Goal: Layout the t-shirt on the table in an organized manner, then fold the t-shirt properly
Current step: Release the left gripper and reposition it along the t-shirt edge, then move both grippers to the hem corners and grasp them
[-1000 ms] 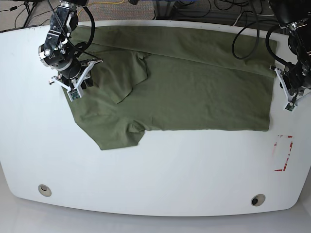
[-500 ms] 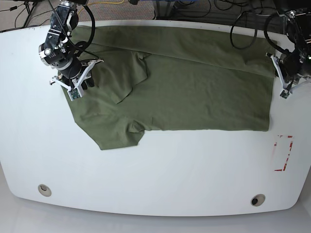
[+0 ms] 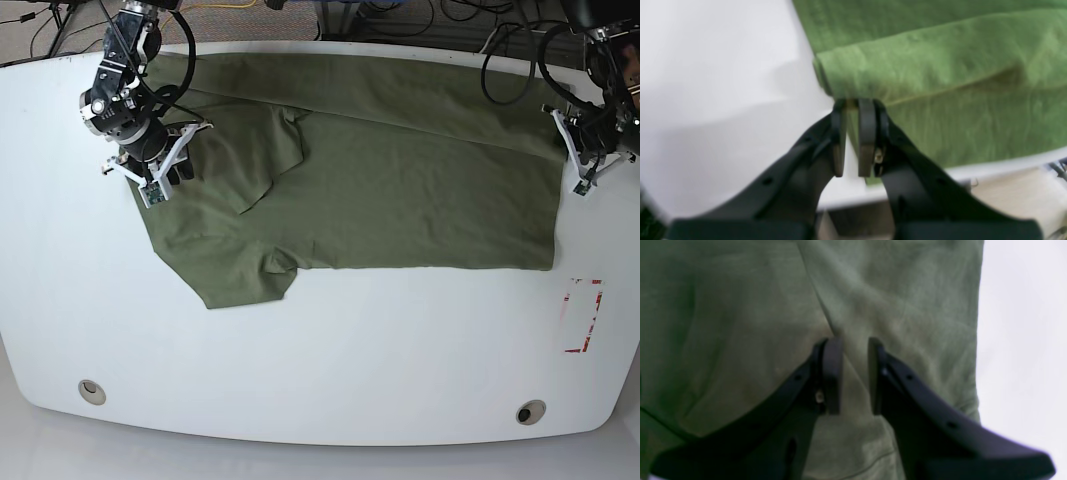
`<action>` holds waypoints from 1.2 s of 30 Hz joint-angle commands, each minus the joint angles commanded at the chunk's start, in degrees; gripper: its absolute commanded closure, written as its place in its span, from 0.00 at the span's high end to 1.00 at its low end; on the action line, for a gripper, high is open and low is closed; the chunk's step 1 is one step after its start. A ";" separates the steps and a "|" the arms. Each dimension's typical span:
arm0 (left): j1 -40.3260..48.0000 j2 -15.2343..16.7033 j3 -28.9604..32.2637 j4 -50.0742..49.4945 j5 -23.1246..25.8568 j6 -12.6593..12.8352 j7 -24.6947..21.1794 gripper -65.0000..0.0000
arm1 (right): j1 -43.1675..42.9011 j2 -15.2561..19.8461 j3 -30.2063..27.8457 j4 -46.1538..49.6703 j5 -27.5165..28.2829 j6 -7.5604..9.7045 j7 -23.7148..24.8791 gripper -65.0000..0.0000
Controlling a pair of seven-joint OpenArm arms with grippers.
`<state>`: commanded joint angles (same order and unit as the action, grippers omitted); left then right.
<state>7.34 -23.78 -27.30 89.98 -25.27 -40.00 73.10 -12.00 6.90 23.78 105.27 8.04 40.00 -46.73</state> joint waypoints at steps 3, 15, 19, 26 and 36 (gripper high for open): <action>-1.58 -1.23 0.09 -2.55 0.00 0.00 -0.26 0.06 | 0.00 0.00 0.00 0.00 0.00 0.00 0.00 0.19; -7.56 -2.37 -0.35 -2.37 -0.44 0.00 0.18 0.06 | 0.26 0.00 0.00 0.44 0.00 0.00 0.00 0.19; -9.58 -2.81 -0.62 1.67 -0.35 0.00 1.14 0.06 | 1.32 0.00 0.00 0.88 0.00 0.00 0.00 0.20; -14.42 -2.64 -2.64 5.71 0.00 0.00 0.97 0.06 | 5.54 0.00 0.00 1.49 -0.35 0.00 -0.26 0.20; -21.10 -0.44 -2.90 5.63 0.00 0.00 -0.79 0.10 | 15.91 1.23 0.00 -8.26 -3.34 0.00 -0.09 0.51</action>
<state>-13.76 -24.22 -30.20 95.60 -25.27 -40.00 72.31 3.91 8.13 23.78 97.01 4.70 40.00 -46.81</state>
